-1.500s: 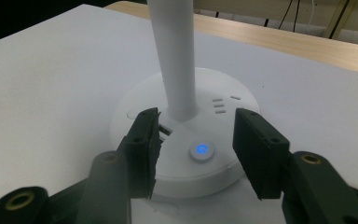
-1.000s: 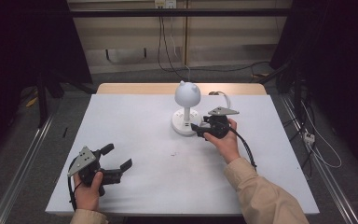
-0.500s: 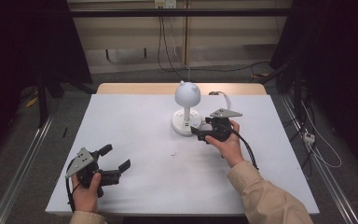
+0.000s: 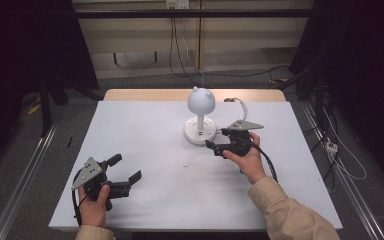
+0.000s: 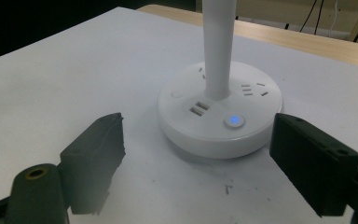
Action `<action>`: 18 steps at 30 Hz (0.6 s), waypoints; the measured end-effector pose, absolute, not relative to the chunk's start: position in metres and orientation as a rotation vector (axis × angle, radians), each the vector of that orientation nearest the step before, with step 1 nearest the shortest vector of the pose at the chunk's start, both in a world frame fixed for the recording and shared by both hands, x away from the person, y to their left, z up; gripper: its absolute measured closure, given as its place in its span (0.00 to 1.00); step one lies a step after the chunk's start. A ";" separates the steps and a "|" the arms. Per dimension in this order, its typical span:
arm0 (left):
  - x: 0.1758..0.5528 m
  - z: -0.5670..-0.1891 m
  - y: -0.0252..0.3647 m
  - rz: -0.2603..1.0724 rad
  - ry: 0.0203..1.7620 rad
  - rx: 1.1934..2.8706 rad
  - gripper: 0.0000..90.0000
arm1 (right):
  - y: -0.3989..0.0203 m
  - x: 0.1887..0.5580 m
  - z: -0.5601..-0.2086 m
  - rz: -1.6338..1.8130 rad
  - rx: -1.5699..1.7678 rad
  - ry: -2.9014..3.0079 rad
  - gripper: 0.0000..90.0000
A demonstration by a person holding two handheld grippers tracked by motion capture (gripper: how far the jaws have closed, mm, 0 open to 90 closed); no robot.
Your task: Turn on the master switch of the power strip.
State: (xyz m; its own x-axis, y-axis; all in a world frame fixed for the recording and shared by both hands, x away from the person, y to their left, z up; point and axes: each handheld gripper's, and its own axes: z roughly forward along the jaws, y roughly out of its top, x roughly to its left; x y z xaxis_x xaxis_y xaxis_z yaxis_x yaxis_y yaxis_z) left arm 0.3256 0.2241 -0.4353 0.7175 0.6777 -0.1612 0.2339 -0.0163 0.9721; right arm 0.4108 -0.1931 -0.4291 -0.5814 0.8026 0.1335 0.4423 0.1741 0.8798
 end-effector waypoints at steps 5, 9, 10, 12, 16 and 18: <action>0.325 -0.435 0.224 0.413 0.763 1.586 0.03 | -0.197 0.404 -0.429 1.389 1.175 2.096 0.18; 0.326 -0.436 0.224 0.415 0.760 1.596 0.03 | -0.200 0.399 -0.428 1.399 1.163 2.103 0.17; 0.326 -0.436 0.224 0.416 0.760 1.596 0.03 | -0.201 0.397 -0.428 1.404 1.163 2.106 0.17; 0.326 -0.436 0.223 0.416 0.760 1.598 0.03 | -0.202 0.395 -0.428 1.414 1.160 2.113 0.16; 0.325 -0.435 0.222 0.415 0.755 1.601 0.03 | -0.204 0.389 -0.427 1.412 1.146 2.122 0.15; 0.326 -0.436 0.222 0.412 0.759 1.598 0.03 | -0.206 0.386 -0.426 1.415 1.146 2.125 0.15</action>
State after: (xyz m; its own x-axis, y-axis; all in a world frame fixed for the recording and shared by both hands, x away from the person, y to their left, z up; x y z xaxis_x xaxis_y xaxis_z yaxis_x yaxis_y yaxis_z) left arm 0.3256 0.2218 -0.4360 0.7190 0.6769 -0.1575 0.2371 -0.0258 0.9711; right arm 0.3860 -0.2059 -0.4259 -0.6160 0.7740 0.1462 0.4336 0.1782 0.8833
